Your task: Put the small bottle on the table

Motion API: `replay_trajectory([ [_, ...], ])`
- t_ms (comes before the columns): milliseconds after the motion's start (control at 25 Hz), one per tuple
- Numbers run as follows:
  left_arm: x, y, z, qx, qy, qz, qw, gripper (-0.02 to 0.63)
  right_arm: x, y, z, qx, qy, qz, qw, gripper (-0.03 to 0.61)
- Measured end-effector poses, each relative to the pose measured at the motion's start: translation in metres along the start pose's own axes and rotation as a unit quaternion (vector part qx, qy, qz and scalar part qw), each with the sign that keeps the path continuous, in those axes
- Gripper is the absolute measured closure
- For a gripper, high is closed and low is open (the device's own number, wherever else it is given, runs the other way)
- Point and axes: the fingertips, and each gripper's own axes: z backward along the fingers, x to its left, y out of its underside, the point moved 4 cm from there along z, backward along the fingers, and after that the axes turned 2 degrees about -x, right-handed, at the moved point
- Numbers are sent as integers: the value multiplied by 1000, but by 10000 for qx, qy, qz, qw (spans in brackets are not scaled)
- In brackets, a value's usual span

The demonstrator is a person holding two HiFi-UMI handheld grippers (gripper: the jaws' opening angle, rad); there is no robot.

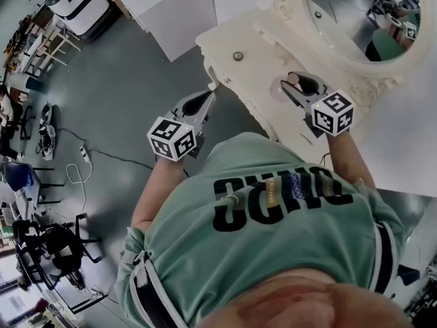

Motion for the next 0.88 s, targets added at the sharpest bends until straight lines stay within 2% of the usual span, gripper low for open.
replay_trajectory([
  [240,-12,-4,-15,2,-120,-12,9999,603,-14,-1,9,1,-140,69,9999,446],
  [440,-40,1,-27,23,-249,3,9997,603,-25,3,31,-24,-276,167,9995,447],
  [680,-63,-2,-61,95,-392,50,9992,603,-57,1,43,-24,-449,334,9984,446],
  [880,-61,11,-59,176,-472,72,9987,603,-58,12,33,-44,-569,314,9979,447],
])
